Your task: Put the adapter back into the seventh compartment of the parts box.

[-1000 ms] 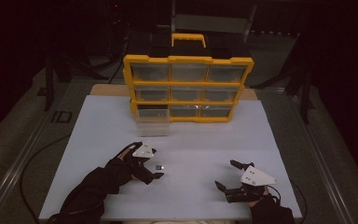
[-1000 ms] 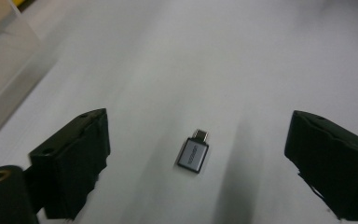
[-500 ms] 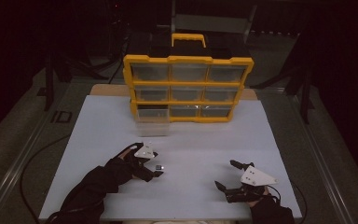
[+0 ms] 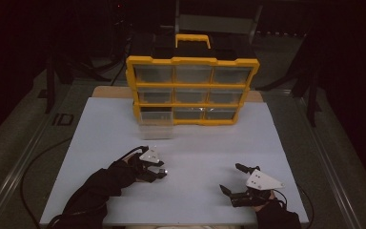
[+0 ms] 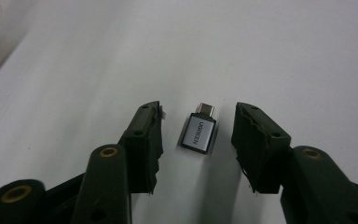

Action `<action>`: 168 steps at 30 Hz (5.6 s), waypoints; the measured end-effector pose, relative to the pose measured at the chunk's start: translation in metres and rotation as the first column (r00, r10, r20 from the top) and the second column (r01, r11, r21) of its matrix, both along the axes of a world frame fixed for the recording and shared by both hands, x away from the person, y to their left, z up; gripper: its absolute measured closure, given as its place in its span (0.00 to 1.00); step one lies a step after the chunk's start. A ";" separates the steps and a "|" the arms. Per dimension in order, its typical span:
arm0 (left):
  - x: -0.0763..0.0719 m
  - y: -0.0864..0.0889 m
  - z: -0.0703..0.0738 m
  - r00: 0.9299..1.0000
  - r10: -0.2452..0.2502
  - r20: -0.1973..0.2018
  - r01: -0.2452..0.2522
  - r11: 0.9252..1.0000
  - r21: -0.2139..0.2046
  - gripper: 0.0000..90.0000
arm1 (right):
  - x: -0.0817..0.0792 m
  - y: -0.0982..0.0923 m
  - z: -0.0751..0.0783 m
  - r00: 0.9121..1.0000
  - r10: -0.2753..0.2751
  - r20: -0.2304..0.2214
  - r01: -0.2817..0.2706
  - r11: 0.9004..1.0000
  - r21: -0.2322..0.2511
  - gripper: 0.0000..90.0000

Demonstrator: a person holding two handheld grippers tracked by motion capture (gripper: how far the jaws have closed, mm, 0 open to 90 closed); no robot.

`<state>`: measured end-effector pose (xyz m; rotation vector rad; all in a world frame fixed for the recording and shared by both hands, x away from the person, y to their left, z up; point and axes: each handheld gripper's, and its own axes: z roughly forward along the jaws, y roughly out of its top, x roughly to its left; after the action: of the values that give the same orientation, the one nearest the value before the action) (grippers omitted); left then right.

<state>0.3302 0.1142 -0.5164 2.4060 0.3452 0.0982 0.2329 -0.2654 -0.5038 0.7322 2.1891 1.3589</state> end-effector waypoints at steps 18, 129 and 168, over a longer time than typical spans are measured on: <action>0.003 -0.004 0.001 1.000 -0.015 -0.006 0.015 1.000 0.008 0.84 | 0.000 0.000 0.000 1.000 0.001 -0.001 -0.001 1.000 -0.002 0.09; 0.039 0.016 0.139 0.989 0.105 0.109 -0.088 0.985 -0.150 0.85 | 0.000 0.000 0.000 1.000 0.002 -0.001 -0.002 1.000 0.000 0.09; 0.074 0.029 0.139 0.874 0.467 0.139 -0.418 0.865 -0.277 0.85 | -0.002 0.002 0.001 1.000 0.005 0.020 -0.004 1.000 -0.015 0.09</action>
<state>0.4044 0.1428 -0.3779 2.0147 0.7687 0.4800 0.2308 -0.2629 -0.5027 0.7056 2.1844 1.3452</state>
